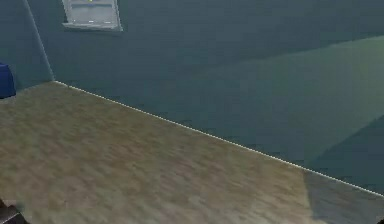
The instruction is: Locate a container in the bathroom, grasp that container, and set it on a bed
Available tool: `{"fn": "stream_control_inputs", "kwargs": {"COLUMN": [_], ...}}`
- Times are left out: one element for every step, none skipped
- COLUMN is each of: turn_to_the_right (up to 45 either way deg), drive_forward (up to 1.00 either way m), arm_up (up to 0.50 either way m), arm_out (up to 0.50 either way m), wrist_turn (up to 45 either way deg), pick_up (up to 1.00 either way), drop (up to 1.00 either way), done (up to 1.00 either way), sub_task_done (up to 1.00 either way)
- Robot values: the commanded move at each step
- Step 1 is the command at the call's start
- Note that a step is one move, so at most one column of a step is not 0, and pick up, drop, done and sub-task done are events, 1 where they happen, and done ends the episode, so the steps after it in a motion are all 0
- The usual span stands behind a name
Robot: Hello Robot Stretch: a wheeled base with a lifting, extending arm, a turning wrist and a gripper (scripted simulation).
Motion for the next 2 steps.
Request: {"fn": "stream_control_inputs", "kwargs": {"turn_to_the_right": [0.0, -18.0], "drive_forward": [0.30, 0.00], "arm_up": [0.00, 0.00], "arm_out": [0.00, 0.00], "wrist_turn": [0.0, 0.0], "pick_up": [0.00, 0.00], "drop": [0.00, 0.00], "done": [0.00, 0.00], "sub_task_done": [0.00, 0.00]}}
